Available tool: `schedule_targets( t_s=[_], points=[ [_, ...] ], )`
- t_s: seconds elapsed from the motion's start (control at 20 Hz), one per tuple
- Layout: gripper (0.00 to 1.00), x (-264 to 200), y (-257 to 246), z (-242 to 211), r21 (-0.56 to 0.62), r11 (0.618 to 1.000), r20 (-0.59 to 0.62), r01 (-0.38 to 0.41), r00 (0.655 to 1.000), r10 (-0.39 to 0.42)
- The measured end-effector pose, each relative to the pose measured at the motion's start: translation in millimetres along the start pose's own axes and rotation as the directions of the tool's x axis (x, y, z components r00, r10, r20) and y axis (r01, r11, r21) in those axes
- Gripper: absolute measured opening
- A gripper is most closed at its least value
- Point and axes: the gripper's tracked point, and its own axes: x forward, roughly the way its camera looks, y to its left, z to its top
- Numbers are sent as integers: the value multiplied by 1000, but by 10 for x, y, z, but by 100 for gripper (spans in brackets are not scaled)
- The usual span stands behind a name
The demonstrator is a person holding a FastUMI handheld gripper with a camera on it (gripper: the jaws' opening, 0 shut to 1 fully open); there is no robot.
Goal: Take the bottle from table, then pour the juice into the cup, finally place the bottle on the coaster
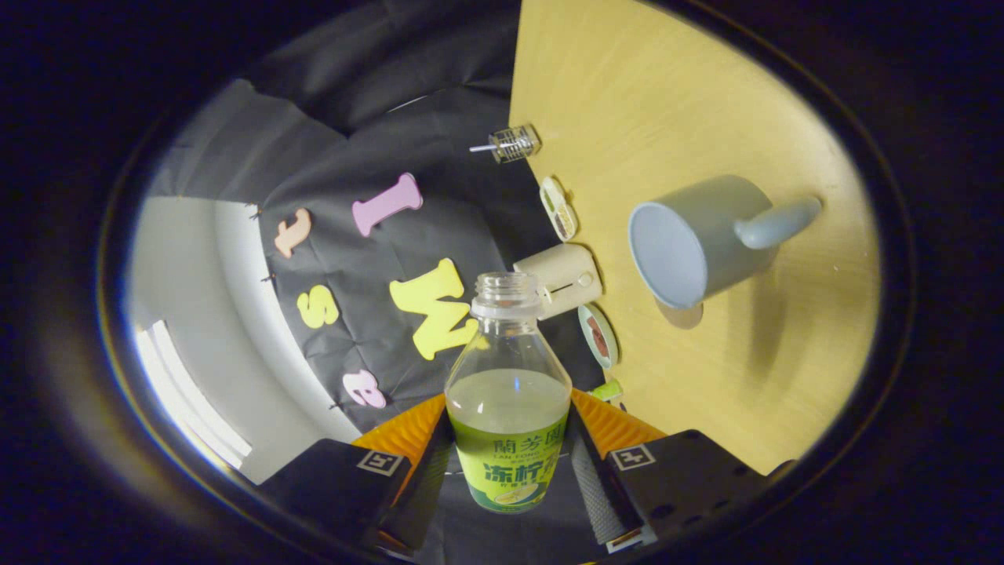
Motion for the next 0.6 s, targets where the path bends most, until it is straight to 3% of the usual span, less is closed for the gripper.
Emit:
schedule_targets(
  t_s=[0.2,0.35,0.5,0.6],
  points=[
    [80,-20,-41,10,-169,985,50,44,998,-36],
    [80,-18,-172,21,-323,938,90,125,991,-101],
    [80,-3,-275,-22,-533,819,110,212,977,-182],
    [81,-47,-236,-21,-660,717,144,225,974,-173]
  ],
)
